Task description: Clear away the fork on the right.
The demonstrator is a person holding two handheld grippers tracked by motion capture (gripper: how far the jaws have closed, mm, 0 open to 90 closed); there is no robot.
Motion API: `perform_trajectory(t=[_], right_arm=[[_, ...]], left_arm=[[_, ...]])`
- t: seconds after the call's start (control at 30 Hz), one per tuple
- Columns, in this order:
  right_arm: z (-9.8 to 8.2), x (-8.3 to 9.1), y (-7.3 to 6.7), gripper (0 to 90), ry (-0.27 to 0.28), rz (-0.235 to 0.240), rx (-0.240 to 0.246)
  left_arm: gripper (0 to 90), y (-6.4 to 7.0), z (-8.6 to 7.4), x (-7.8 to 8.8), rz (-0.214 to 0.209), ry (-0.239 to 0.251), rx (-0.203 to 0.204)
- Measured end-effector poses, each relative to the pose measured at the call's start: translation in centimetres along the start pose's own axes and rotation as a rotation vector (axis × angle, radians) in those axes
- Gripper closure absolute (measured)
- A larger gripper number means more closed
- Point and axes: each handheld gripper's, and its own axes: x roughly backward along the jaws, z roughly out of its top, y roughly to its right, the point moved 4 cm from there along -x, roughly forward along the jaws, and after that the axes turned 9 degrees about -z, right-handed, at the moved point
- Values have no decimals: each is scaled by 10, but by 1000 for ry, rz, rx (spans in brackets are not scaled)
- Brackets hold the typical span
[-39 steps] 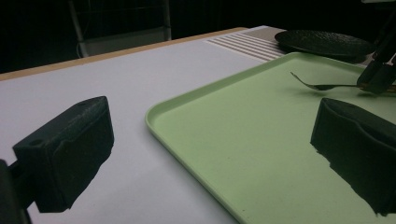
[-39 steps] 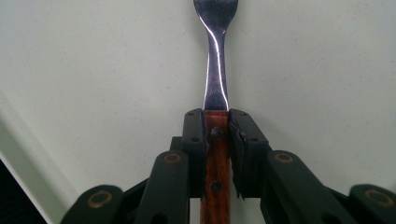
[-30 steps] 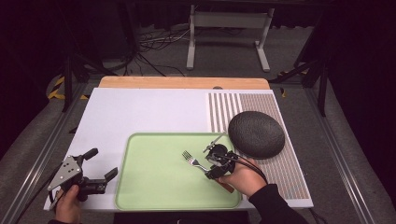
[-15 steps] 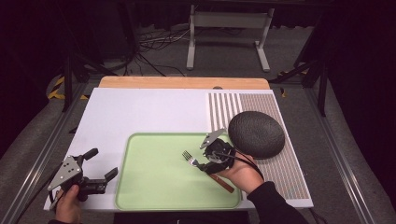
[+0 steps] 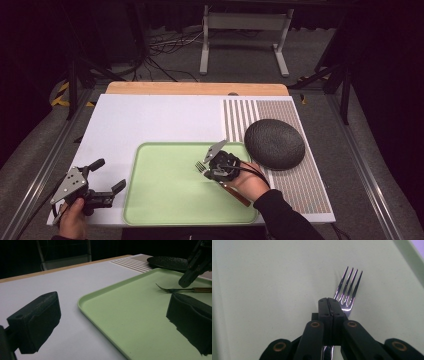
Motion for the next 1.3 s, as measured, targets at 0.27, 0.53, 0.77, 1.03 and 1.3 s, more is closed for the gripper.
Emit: perform_trajectory(t=[0.27,0.53,0.77,1.03,1.3], right_arm=[[-4,-11,-1,900,-26,10,-1],[-5,-14,1,900,-29,0,0],[-8,-14,9,900,-35,-20,-19],[-13,-12,21,900,-33,-45,-51],[-20,-9,31,900,-30,-68,-89]], left_arm=[[1,0,0,0,-2,-4,-2],[1,0,0,0,-3,-3,-4],[1,0,0,0,-3,-2,-4],[1,0,0,0,-2,-3,-6],[1,0,0,0,-3,-3,-3]])
